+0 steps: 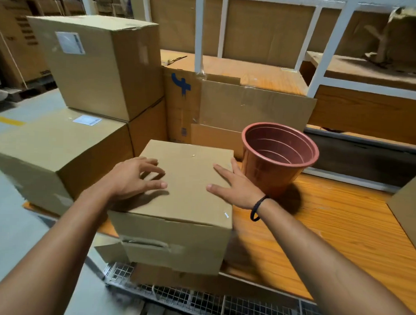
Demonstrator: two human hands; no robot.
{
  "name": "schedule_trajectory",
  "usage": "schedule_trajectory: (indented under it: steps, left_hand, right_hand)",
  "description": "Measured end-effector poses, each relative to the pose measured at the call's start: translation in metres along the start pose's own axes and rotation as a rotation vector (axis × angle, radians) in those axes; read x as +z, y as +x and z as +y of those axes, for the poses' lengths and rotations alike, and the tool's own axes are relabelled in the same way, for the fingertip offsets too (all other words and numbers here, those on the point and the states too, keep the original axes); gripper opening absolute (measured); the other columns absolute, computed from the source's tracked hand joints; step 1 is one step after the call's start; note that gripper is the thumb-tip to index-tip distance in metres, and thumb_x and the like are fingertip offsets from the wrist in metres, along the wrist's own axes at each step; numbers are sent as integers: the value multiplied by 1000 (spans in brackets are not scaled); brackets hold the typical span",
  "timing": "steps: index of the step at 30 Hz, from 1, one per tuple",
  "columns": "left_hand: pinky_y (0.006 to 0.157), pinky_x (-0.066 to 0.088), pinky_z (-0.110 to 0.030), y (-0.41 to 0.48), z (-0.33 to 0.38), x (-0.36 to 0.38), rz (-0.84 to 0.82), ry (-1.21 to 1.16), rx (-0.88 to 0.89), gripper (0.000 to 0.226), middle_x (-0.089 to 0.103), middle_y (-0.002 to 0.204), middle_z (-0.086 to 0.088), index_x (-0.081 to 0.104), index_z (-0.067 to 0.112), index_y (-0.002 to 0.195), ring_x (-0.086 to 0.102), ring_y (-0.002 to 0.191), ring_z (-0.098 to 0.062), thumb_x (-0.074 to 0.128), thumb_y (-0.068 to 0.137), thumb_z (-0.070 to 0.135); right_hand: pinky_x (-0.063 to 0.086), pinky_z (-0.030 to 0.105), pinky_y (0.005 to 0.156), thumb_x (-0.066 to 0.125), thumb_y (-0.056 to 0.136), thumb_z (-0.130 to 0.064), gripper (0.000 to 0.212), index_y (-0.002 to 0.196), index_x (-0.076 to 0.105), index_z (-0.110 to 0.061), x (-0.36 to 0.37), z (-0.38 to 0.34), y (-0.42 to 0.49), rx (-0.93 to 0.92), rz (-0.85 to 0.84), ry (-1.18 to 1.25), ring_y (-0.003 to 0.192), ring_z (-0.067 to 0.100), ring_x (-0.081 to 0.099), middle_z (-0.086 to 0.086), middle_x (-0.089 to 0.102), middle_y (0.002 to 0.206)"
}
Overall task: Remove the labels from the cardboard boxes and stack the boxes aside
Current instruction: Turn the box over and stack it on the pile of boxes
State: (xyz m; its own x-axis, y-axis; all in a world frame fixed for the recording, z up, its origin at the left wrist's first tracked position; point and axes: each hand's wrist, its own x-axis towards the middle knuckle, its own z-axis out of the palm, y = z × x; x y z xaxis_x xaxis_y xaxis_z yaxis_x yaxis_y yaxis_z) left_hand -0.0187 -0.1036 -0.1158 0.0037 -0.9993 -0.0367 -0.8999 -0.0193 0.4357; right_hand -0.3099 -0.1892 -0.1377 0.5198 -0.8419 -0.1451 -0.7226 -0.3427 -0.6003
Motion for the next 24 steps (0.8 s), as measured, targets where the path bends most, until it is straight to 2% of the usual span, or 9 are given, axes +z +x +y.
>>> schedule_trajectory:
  steps: [4, 8, 11, 13, 15, 18, 20, 22, 24]
  left_hand:
    - [116, 29, -46, -45, -26, 7, 11, -194, 102, 82, 44, 146, 20, 66, 45, 115, 32, 141, -4, 67, 45, 88]
    - [119, 23, -46, -56, -32, 22, 85, -201, 157, 100, 38, 150, 17, 57, 40, 129, 21, 145, -2, 63, 44, 92]
    - [118, 26, -49, -57, -33, 24, 117, -212, 186, 103, 41, 149, 15, 58, 36, 130, 23, 145, -3, 58, 45, 95]
    - [118, 26, -48, -56, -36, 25, 121, -200, 189, 104, 41, 149, 14, 58, 35, 130, 24, 144, -4, 55, 46, 96]
    - [116, 30, -47, -57, -37, 29, 161, -211, 195, 100, 40, 151, 13, 61, 33, 128, 28, 143, -7, 56, 49, 94]
    - [107, 39, -26, -69, -47, 57, 486, -366, 231, 78, 32, 152, 11, 64, 25, 123, 37, 134, -7, 65, 64, 76]
    - [102, 46, -30, -82, -62, 86, 668, -535, 157, 72, 32, 149, 10, 56, 33, 131, 39, 133, -4, 66, 71, 71]
    - [103, 47, -47, -92, -69, 110, 680, -622, 62, 75, 41, 149, 2, 38, 49, 143, 45, 134, -18, 72, 77, 59]
    - [104, 44, -40, -95, -63, 119, 638, -665, -9, 86, 47, 141, 2, 20, 56, 146, 52, 128, -26, 74, 81, 35]
  right_hand:
    - [17, 32, 116, 59, 82, -66, 77, 149, 29, -42, 1, -2, -4, 29, 22, -16, 149, 20, 7, 1, -11, 163]
    - [23, 37, 118, 55, 89, -57, 55, 138, 52, -31, 14, -10, -23, -23, 290, 105, 148, 13, 14, 7, 21, 161]
    - [29, 29, 112, 41, 82, -74, 69, 133, 57, -30, 30, -16, -59, -114, 362, 250, 145, 10, 22, 4, 27, 158]
    - [32, 22, 106, 52, 72, -80, 76, 133, 56, -35, 47, -15, -82, -171, 334, 197, 143, 7, 24, -3, 21, 160]
    - [29, 21, 108, 70, 68, -69, 76, 135, 54, -37, 64, -12, -92, -170, 314, 57, 142, 6, 22, -4, 15, 162]
    - [24, 17, 107, 81, 71, -47, 70, 135, 54, -35, 78, -14, -88, -142, 405, 16, 143, 10, 24, -2, 16, 162]
    - [23, 17, 108, 82, 71, -44, 68, 133, 56, -34, 78, -13, -84, -151, 423, 42, 144, 13, 25, -2, 20, 160]
    - [22, 15, 109, 83, 70, -42, 67, 132, 58, -32, 75, -10, -80, -161, 418, 58, 144, 12, 27, -1, 25, 159]
    - [20, 8, 108, 84, 69, -40, 65, 129, 61, -28, 69, -10, -76, -179, 416, 70, 141, 9, 30, 2, 31, 156]
